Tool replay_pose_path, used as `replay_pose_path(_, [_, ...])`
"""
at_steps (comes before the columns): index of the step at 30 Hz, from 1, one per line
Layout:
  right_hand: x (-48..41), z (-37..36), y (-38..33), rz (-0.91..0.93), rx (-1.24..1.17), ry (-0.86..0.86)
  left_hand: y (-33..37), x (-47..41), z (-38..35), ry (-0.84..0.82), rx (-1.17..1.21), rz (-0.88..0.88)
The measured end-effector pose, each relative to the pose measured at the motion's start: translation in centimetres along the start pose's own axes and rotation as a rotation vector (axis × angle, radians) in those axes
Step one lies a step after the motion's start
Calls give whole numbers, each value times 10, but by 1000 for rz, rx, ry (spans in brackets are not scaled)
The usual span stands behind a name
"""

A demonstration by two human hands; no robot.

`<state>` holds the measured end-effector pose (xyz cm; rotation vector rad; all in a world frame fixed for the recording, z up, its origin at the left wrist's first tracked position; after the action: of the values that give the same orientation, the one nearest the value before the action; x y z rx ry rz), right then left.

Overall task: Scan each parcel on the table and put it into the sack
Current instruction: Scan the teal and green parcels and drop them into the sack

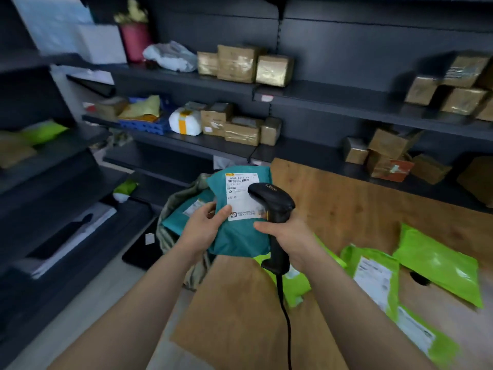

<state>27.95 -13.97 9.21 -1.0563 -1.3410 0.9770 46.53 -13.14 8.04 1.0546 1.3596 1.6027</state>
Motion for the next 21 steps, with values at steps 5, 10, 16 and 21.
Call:
replay_pose_path(5, [-15,-129,17,-52,34,-35,4,-40,128,60,-292,-118])
replay_pose_path(10, [-33,-230,34,-83,20,-22,2,-93,221,3,-545,-140])
replay_pose_path(16, [-76,-288,59,-147,-7,62,-19,-175,253,-128,-690,-125])
replay_pose_path(21, [-141,-305,89,-208,-27,168,-52,-255,231,-254,-806,-153])
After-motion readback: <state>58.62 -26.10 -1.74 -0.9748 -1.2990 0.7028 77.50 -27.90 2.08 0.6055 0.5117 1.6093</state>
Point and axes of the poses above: each hand's wrist, its own x-axis away from the middle knuckle, its own z-axis out of the back of the hand, y = z × x, the point moved 6 cm from there along -x, towards the middle knuckle, and after that the axes turned 10 degrees about y, right-handed, at the moved point
